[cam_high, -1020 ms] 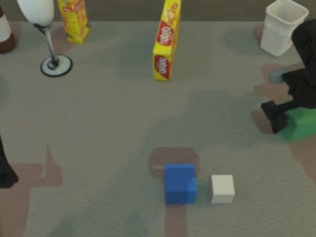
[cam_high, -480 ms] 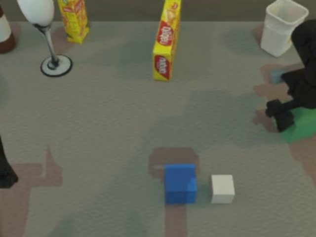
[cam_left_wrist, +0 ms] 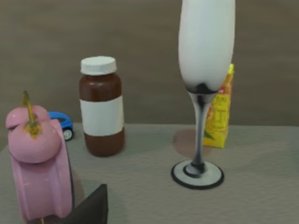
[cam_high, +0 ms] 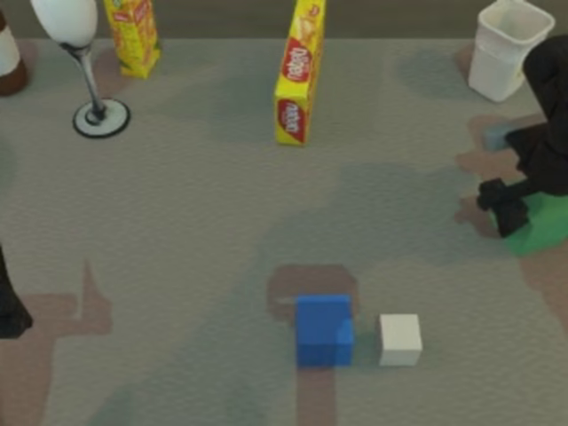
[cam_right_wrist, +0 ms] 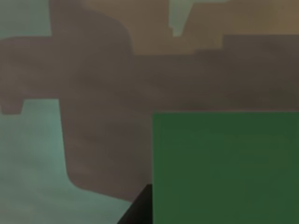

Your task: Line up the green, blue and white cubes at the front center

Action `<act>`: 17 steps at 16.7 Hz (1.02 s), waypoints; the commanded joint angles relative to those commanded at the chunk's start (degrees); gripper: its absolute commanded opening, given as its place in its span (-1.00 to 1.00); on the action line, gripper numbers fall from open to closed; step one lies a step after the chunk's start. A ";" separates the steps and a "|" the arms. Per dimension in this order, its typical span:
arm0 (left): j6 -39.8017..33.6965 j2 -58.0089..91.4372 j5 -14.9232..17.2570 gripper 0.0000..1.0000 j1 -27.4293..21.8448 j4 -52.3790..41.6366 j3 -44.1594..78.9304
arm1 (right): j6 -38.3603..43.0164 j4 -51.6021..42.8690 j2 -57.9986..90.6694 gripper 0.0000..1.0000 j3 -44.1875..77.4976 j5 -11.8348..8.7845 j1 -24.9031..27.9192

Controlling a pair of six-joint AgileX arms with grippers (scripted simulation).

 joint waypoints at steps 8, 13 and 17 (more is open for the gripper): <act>0.00 0.00 0.00 1.00 0.00 0.00 0.00 | 0.07 -4.49 -2.13 -1.00 3.21 -0.10 0.02; 0.00 0.00 0.00 1.00 0.00 0.00 0.00 | -0.01 -13.64 -5.53 -1.00 8.54 -0.15 0.35; 0.00 0.00 0.00 1.00 0.00 0.00 0.00 | 0.09 -13.74 -5.47 -1.00 8.58 -0.16 0.07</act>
